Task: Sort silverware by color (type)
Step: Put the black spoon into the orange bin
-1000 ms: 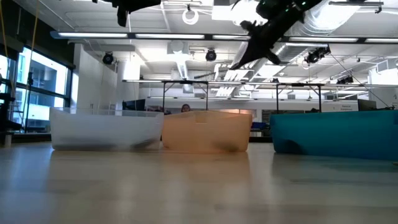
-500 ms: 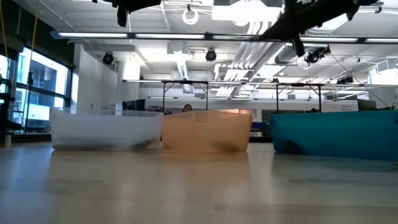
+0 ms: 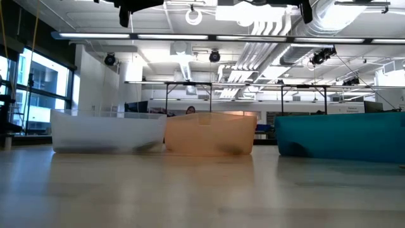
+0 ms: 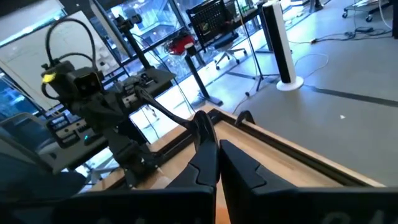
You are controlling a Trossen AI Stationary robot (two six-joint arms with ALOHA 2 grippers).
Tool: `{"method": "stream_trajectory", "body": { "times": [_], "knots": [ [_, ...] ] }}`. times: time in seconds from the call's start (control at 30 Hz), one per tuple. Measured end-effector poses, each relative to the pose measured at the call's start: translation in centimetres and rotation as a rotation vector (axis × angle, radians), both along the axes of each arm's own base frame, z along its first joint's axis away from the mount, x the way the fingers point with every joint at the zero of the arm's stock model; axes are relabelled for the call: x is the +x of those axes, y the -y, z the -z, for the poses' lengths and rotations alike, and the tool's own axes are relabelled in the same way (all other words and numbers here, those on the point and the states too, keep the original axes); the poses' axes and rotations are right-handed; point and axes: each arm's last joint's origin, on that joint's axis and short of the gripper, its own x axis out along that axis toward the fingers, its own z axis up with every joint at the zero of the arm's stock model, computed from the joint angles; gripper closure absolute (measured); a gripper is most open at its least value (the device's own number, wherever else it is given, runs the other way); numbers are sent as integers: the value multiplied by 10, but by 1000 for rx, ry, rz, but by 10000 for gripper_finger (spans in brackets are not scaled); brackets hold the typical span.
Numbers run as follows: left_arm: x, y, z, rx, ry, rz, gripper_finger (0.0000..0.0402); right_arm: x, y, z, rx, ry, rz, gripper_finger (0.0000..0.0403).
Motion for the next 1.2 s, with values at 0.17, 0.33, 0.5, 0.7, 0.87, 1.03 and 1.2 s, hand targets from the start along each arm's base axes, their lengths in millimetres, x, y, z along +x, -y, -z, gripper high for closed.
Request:
{"method": "stream_trajectory", "body": {
  "times": [0.17, 0.33, 0.5, 0.7, 0.87, 1.03, 1.2],
  "knots": [
    [0, 0, 0, 0, 1, 0, 401, 2, -5, 1, -3, -8, 7, 403],
    [0, 0, 0, 1, 0, 0, 401, 2, -6, 1, -3, -8, 2, 403],
    [0, 0, 0, -56, 23, -1, 400, 5, -5, 3, 4, -25, -1, 403],
    [0, 0, -3, -55, 46, -13, 368, 14, -2, 11, 23, -72, -24, 403],
    [-1, -1, -5, -43, 47, -33, 327, 25, -2, 18, 44, -109, -70, 403],
    [-1, -1, -5, -38, 45, -32, 299, 42, -6, 30, 58, -175, -95, 403],
    [-1, -1, -5, 15, 36, -32, 288, 52, -8, 38, 61, -220, -103, 403]
  ]
}}
